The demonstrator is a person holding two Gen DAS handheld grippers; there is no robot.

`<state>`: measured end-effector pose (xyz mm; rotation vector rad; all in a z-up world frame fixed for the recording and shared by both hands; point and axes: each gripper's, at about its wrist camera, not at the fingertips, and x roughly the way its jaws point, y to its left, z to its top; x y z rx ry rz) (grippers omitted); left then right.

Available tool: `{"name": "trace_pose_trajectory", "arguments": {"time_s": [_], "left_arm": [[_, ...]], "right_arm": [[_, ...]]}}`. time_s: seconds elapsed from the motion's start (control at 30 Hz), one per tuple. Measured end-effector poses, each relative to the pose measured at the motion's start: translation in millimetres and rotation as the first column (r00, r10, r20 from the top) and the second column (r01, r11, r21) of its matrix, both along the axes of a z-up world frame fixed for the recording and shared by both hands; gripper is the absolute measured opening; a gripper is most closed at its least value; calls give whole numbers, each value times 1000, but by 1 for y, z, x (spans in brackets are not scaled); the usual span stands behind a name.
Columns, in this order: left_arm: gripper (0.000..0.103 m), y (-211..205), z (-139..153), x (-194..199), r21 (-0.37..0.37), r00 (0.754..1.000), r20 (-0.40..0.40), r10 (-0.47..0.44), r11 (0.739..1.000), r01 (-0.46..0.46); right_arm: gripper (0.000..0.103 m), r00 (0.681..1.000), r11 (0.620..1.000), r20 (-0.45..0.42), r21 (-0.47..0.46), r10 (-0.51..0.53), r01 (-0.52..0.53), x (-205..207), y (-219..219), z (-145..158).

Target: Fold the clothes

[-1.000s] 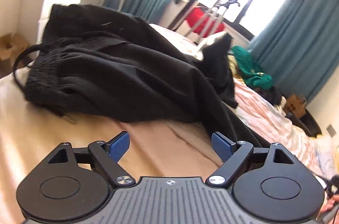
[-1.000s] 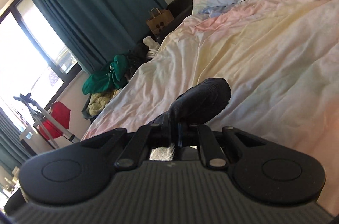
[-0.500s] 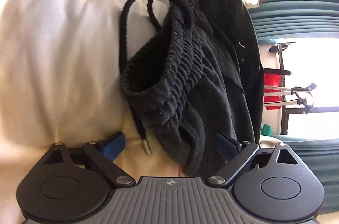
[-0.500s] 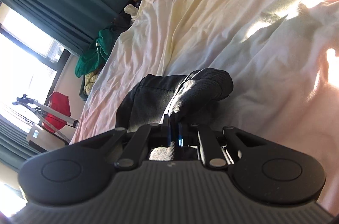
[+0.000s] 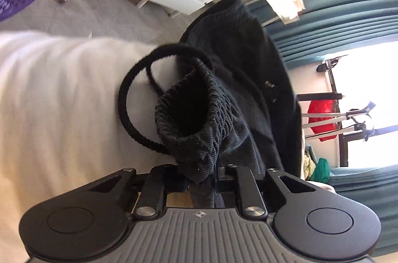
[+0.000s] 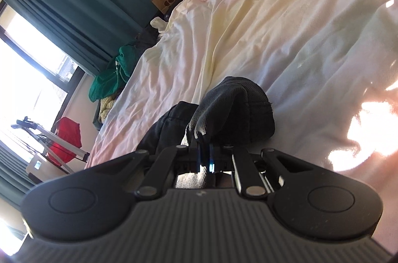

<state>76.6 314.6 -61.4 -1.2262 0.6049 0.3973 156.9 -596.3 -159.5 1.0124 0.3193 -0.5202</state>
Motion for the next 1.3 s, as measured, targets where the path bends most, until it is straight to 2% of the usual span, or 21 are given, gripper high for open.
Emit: {"name": "trace_pose_trajectory", "arguments": {"time_s": [0.1,0.17,0.23,0.37,0.43,0.47,0.57,0.63,0.77,0.83,0.87,0.93,1.0,1.03,1.07,1.1,1.13,1.17,1.27,1.3], "left_arm": [[17,17,37,-10,38,999,32,26,999,-27],[16,35,62,-9,43,999,20,33,999,-34],[16,49,75,-17,28,1000,-6,24,999,-24],[16,60,79,-28,70,998,-65,-11,997,15],[17,64,69,-36,77,996,-91,-25,996,32],[17,68,61,-40,80,993,-109,-33,996,42],[17,72,25,-49,107,983,-178,-52,992,72],[18,75,5,-51,105,973,-219,-76,989,101],[23,81,-18,-53,107,972,-212,-101,986,125],[27,76,-14,-55,162,969,-211,-132,972,168],[29,70,-9,-55,206,964,-218,-155,958,200],[49,62,2,-59,288,952,-245,-180,925,249],[60,52,17,-67,373,951,-240,-194,886,275],[66,48,24,-71,426,952,-233,-199,859,284],[70,44,32,-76,482,952,-226,-204,826,292],[81,38,41,-80,550,953,-222,-205,781,296],[83,32,50,-85,622,954,-219,-204,725,297],[83,24,57,-88,668,955,-216,-205,682,298],[90,-3,76,-93,766,954,-211,-214,570,297],[92,-13,81,-94,788,954,-201,-222,542,292]], "right_arm": [[9,999,999,34,20,-35,34,-5,-3,4],[9,995,997,73,38,-63,60,-11,-5,10],[9,992,998,110,-21,-63,66,-15,-2,21],[9,986,980,154,-176,-60,87,-26,11,48],[9,989,978,121,-178,-84,105,-33,12,50],[9,992,981,78,-159,-101,112,-37,10,47],[10,987,990,-93,-48,-134,130,-47,2,26],[10,977,990,-169,23,-130,136,-49,-4,6],[13,970,994,-219,19,-101,108,-44,-5,-8],[14,971,996,-222,-5,-87,88,-41,-1,-3],[15,971,996,-223,-27,-84,80,-41,1,0],[21,971,996,-227,-47,-81,72,-42,3,5],[34,970,996,-230,-59,-78,66,-44,3,12],[44,971,995,-226,-85,-73,55,-46,4,18],[59,972,993,-223,-110,-69,45,-47,5,23],[68,973,989,-220,-139,-69,39,-48,6,29],[80,972,983,-219,-179,-83,43,-50,9,35],[83,971,975,-218,-218,-96,48,-52,12,42],[82,979,949,-186,-316,-84,21,-57,26,62],[82,983,938,-172,-347,-68,4,-58,32,69]]}}
